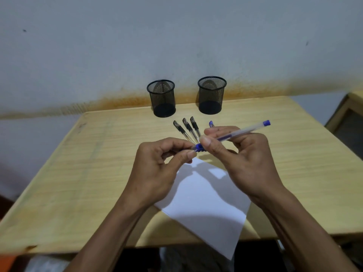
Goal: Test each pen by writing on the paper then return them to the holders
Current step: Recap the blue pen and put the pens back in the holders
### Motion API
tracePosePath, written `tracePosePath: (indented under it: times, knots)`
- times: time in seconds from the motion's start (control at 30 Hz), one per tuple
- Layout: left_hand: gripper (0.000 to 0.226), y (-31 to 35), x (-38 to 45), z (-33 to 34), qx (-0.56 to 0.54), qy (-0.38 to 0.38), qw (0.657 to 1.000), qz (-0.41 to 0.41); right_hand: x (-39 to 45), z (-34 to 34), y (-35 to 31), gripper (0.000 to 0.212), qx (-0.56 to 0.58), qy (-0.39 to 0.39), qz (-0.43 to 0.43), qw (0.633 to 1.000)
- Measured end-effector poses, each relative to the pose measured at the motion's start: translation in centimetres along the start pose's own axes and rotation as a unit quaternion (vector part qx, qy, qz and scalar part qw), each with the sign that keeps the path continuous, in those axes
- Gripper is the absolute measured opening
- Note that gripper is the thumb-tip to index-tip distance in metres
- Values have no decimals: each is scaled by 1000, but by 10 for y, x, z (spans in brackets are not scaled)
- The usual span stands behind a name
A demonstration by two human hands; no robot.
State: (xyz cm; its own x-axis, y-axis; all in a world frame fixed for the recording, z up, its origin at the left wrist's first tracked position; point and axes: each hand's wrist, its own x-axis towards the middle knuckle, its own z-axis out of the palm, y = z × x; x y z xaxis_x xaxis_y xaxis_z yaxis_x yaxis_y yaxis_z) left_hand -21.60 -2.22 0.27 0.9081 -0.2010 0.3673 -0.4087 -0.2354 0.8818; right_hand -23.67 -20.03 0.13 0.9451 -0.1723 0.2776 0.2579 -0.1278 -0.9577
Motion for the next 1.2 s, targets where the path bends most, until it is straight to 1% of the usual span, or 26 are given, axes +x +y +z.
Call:
tracePosePath:
  times: [0.17, 0.27, 0.33, 0.4, 0.43, 0.47, 0.5, 0.53, 0.57, 0.6, 0.67, 0.73, 0.83, 0.9, 1.0, 1.1, 1.13, 1.17, 1.2]
  knots:
    - [11, 7, 6, 0, -27, -5, 999, 23, 2, -1, -2, 16, 20, 13, -48, 999]
    - [13, 6, 7, 0, -20, -29, 999, 9, 4, -5, -1, 15, 20, -16, -30, 999]
    - [12, 4, 10, -3, 5, -49, 999, 1, 7, -10, -1, 19, 48, -28, -6, 998]
    - [11, 1, 14, -9, 36, -53, 998, -8, 11, -17, -2, 29, 120, 14, 14, 993]
    - [10, -1, 16, -13, 41, -50, 998, -18, 13, -23, -3, 30, 132, 42, 6, 990]
    - [9, -3, 17, -17, 41, -47, 998, -28, 15, -28, -5, 28, 110, 59, -20, 992]
    - [9, -5, 18, -20, 36, -45, 998, -39, 17, -33, -5, 24, 54, 59, -51, 996]
    - [8, -5, 19, -21, 31, -45, 997, -48, 18, -35, -5, 19, -21, 44, -86, 995]
    - [8, -5, 19, -21, 26, -46, 997, -54, 18, -34, -3, 15, -102, 28, -126, 986]
    - [8, -4, 20, -20, 25, -48, 997, -57, 19, -31, 0, 15, -171, 15, -168, 971]
    - [6, -3, 21, -17, 29, -52, 997, -55, 19, -24, 8, 16, -268, 0, -241, 933]
    - [6, -2, 24, -15, 34, -52, 997, -54, 20, -20, 13, 17, -326, 4, -273, 905]
    - [6, -2, 27, -15, 27, -55, 996, -58, 20, -19, 16, 18, -368, 7, -277, 888]
    - [7, -1, 29, -15, 17, -60, 996, -59, 17, -16, 18, 17, -384, 1, -272, 883]
    - [8, -1, 32, -11, -11, -54, 996, -64, 13, -12, 20, 15, -383, -4, -246, 890]
    - [10, -4, 33, -5, -42, -40, 995, -79, 10, -9, 21, 15, -364, -6, -202, 909]
    - [14, -7, 32, -4, -36, -32, 995, -89, 10, -10, 21, 14, -353, 0, -182, 918]
    - [20, -13, 31, -3, 10, -21, 995, -98, 11, -11, 20, 12, -342, 9, -157, 926]
    - [30, -21, 30, -5, 97, -9, 990, -102, 13, -12, 19, 10, -330, 23, -126, 935]
